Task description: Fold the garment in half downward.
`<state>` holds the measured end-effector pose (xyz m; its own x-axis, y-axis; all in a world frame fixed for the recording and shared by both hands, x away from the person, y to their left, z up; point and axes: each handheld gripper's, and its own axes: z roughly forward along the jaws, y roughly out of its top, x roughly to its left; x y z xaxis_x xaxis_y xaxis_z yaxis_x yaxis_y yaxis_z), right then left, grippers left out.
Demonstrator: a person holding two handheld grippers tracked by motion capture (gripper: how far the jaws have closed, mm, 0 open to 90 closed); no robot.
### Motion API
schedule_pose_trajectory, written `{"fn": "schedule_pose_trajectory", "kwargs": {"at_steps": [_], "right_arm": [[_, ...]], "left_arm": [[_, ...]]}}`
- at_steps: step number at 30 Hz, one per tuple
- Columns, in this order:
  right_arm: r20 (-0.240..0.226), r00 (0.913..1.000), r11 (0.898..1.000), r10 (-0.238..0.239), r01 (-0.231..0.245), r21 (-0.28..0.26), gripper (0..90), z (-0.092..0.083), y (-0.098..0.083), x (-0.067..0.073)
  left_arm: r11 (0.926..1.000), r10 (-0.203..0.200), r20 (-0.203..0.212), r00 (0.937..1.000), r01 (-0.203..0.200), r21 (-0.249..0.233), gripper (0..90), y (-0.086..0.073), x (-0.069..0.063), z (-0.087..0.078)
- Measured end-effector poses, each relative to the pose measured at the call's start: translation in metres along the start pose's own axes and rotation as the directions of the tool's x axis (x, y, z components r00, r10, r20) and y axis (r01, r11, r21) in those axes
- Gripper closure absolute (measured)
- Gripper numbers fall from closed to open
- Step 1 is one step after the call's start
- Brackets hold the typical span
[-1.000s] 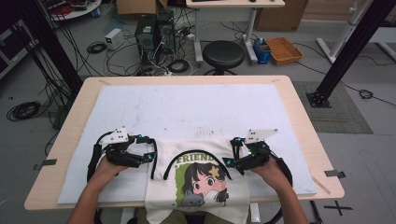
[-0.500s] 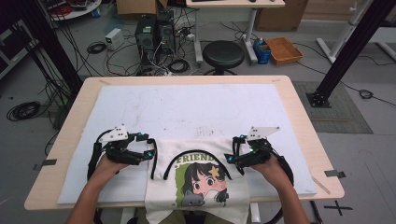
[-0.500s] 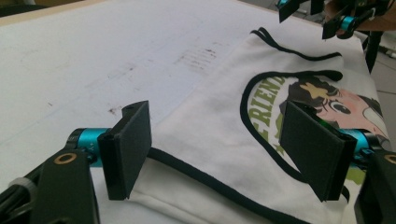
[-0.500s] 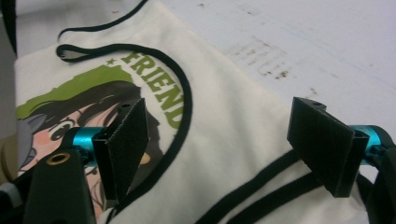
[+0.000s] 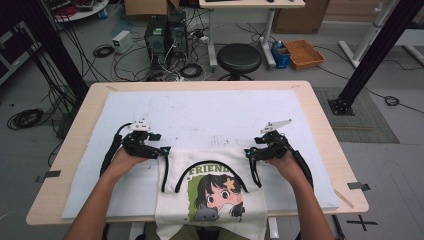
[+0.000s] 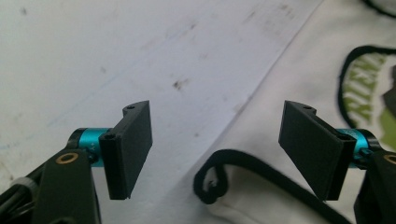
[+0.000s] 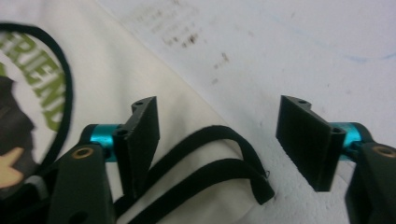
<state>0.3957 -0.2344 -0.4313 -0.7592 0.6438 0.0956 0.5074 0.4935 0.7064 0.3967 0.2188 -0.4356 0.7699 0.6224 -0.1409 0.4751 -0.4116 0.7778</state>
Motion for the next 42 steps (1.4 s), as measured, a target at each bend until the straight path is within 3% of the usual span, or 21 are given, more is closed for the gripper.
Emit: {"fn": "schedule_pose_trajectory", "kwargs": {"at_steps": [1,3,5,7,9,10,15,19,24,26,27,29,31,34,38,42], "right_arm": [[-0.003,1.0000,1.000,-0.001,0.001,0.028,35.0,0.004,0.001,-0.002],[-0.032,0.9995,0.997,-0.009,0.012,0.073,51.5,0.009,0.001,-0.003],[-0.015,0.9988,0.996,-0.046,0.047,0.082,58.7,0.010,0.000,-0.002],[-0.025,0.9983,0.995,-0.053,0.055,0.086,74.2,0.008,0.000,-0.003],[-0.037,0.9967,0.993,-0.073,0.076,0.088,83.6,0.007,0.000,-0.002],[-0.040,0.9956,0.992,-0.085,0.088,0.090,84.4,0.007,0.000,-0.001],[0.001,0.9928,0.990,-0.120,0.119,0.071,85.8,0.006,0.001,0.000],[0.062,0.9913,0.993,-0.116,0.115,0.026,86.1,0.002,0.006,-0.007],[0.159,0.9830,0.994,-0.091,0.100,-0.044,86.2,0.000,0.018,-0.017],[0.166,0.9840,0.994,-0.066,0.079,-0.077,86.1,-0.002,0.020,-0.020],[0.168,0.9839,0.993,-0.062,0.077,-0.086,86.1,-0.003,0.020,-0.020],[0.152,0.9856,0.992,-0.074,0.089,-0.091,86.0,-0.005,0.018,-0.017],[0.139,0.9861,0.989,-0.090,0.106,-0.108,86.0,-0.010,0.014,-0.012],[0.083,0.9917,0.979,-0.098,0.111,-0.169,85.9,-0.022,0.003,-0.005],[0.001,0.9929,0.972,-0.119,0.117,-0.202,85.7,-0.035,-0.012,0.005],[-0.059,0.9856,0.971,-0.159,0.145,-0.193,85.7,-0.045,-0.025,0.019]], "left_arm": [[0.9997,0.000,0.002,1.0000,0.000,0.024,29.1,-0.002,0.002,0.004],[0.9966,0.021,0.023,0.9995,-0.023,0.079,38.7,-0.005,0.002,0.010],[0.9959,0.039,0.003,0.9992,-0.039,0.082,45.6,-0.005,0.001,0.008],[0.9946,0.054,-0.001,0.9985,-0.054,0.089,61.5,-0.005,0.002,0.006],[0.9927,0.072,0.036,0.9967,-0.075,0.094,81.6,-0.006,0.000,0.005],[0.9921,0.080,0.039,0.9960,-0.083,0.094,83.2,-0.005,0.000,0.005],[0.9980,0.049,0.050,0.9976,-0.051,0.038,84.9,-0.004,0.002,0.001],[0.9999,0.015,0.024,0.9996,-0.015,-0.005,85.3,0.003,0.011,-0.001],[0.9962,-0.027,-0.016,0.9995,0.025,-0.084,85.4,0.016,0.022,-0.001],[0.9910,-0.045,0.002,0.9990,0.045,-0.126,85.4,0.017,0.022,-0.002],[0.9914,-0.041,0.004,0.9991,0.042,-0.124,85.3,0.016,0.022,-0.002],[0.9931,-0.026,0.020,0.9995,0.028,-0.114,85.3,0.013,0.020,-0.004],[0.9881,-0.014,0.050,0.9987,0.021,-0.152,85.2,0.008,0.015,-0.011],[0.9832,0.000,0.088,0.9961,0.016,-0.182,85.1,0.001,0.006,-0.020],[0.9786,0.012,0.141,0.9900,0.017,-0.205,85.0,-0.009,-0.008,-0.030],[0.9807,0.064,0.222,0.9728,-0.020,-0.195,84.7,-0.021,-0.024,-0.039]]}}
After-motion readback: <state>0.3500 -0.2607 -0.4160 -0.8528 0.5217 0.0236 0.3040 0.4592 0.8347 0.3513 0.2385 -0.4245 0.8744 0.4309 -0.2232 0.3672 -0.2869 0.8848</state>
